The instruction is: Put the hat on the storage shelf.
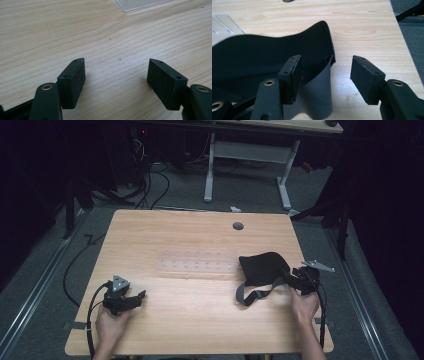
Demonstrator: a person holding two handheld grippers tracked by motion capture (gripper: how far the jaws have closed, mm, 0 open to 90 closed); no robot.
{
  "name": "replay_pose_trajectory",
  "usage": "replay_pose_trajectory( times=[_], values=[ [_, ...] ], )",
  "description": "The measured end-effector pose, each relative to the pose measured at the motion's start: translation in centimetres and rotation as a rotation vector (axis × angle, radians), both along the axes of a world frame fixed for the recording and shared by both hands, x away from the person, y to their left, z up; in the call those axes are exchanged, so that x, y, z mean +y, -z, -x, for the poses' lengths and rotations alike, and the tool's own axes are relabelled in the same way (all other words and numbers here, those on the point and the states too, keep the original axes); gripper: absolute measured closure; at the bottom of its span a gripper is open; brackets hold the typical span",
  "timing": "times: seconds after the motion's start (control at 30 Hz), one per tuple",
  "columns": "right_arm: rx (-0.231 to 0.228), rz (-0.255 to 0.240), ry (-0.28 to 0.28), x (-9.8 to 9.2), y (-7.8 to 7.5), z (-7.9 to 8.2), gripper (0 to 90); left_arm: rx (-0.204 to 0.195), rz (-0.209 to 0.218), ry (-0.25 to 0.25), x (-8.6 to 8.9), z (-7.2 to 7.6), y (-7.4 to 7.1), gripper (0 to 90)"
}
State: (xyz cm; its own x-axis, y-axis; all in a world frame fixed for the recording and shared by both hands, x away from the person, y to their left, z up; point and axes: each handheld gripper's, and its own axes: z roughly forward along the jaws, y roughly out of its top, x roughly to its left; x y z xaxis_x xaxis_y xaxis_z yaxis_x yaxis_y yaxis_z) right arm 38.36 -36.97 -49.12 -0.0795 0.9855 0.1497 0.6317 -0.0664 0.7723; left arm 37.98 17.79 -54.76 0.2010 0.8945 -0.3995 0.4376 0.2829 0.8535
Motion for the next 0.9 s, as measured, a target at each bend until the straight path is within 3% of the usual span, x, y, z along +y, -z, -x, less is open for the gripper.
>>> replay_pose_trajectory(
  times=[0.1,0.37,0.57,0.63,0.9],
  values=[
    [0.003,-0.043,-0.006,0.0,0.3,-0.5,43.5,0.000,0.000,-0.001,0.0,0.0,0.0,31.4],
    [0.013,-0.082,-0.024,0.1,1.2,-1.3,46.6,0.000,0.000,-0.001,0.0,0.0,0.0,31.4],
    [0.032,-0.085,-0.031,0.3,1.6,-1.5,56.5,0.000,0.000,-0.001,0.0,0.0,0.0,31.4],
    [0.028,-0.071,-0.046,0.4,1.6,-1.5,60.3,0.000,0.000,-0.001,0.0,0.0,0.0,31.4],
    [0.003,-0.095,-0.105,0.4,1.5,-1.3,75.2,0.000,0.000,-0.001,0.0,0.0,0.0,31.4]
  ],
)
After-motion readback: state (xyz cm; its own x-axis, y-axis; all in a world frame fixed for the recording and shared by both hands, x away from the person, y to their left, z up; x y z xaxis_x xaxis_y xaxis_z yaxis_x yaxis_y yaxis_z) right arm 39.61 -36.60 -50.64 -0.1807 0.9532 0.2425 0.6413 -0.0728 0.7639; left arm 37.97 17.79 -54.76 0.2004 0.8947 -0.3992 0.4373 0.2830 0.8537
